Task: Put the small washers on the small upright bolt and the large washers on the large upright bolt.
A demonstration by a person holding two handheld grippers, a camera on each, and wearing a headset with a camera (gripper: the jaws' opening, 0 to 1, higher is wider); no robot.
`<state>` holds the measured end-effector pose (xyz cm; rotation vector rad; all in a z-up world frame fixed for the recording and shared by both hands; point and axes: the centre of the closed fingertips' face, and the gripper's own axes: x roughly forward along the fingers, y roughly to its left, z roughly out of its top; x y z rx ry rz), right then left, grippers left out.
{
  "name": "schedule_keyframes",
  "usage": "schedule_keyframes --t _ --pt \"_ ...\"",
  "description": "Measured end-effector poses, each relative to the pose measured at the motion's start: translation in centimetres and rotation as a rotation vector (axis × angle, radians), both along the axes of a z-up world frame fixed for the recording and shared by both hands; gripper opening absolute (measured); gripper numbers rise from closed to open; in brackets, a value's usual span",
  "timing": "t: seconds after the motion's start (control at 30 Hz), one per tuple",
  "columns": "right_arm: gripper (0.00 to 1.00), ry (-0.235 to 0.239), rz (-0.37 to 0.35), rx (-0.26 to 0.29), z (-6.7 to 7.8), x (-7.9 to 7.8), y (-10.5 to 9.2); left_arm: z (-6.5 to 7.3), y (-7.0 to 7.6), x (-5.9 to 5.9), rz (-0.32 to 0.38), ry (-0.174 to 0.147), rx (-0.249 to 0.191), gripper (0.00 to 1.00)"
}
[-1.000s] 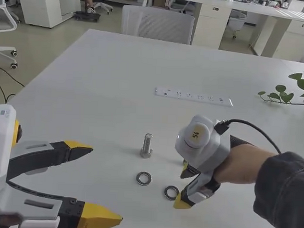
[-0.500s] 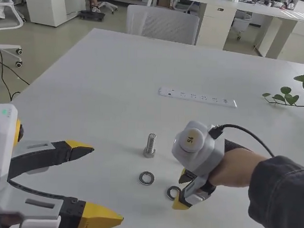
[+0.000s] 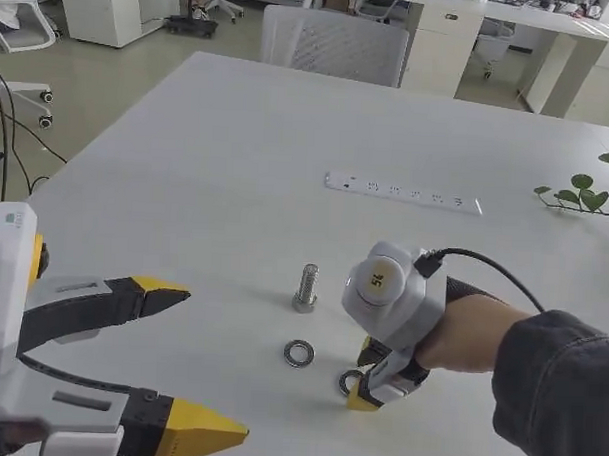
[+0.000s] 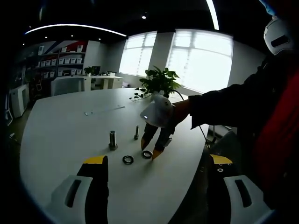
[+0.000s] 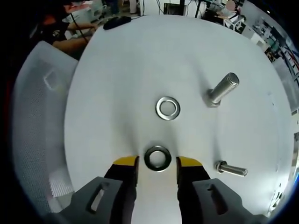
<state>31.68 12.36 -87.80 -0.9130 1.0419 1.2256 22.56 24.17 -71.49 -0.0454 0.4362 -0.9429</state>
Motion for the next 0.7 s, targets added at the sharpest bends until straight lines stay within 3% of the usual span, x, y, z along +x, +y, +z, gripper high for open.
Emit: schedule_keyframes --t 0.7 --pt "0.25 -0.008 -0.002 -0.009 -0.07 0.43 -0.15 -0.36 0.07 0.36 0.007 0.004 -0.010 0.87"
